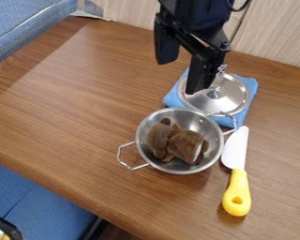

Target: Mueve la tapa al lado izquierdo de la mesa

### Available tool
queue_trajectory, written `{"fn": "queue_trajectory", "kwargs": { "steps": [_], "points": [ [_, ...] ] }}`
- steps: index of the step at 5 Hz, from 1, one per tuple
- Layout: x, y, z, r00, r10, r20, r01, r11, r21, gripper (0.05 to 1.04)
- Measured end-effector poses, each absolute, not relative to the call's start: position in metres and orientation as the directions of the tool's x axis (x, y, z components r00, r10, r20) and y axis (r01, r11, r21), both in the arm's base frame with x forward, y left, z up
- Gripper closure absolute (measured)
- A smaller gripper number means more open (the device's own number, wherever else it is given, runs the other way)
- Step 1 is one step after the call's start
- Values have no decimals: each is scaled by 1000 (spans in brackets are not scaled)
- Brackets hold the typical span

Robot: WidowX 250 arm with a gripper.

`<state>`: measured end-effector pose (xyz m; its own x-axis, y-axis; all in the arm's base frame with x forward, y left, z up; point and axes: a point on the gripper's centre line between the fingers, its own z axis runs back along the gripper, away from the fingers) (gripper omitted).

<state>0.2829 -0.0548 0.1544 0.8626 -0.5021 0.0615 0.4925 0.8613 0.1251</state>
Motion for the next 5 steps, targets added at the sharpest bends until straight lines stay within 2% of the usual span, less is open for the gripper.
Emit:
{"fn": "queue_trajectory", "kwargs": {
  "steps": [1,2,5],
  "points": [
    [283,-56,147,865,-500,38,493,863,112,79],
    [292,-54,146,873,-485,58,479,873,94,79],
    [343,-59,127,873,-481,85,480,877,32,79]
  ]
}}
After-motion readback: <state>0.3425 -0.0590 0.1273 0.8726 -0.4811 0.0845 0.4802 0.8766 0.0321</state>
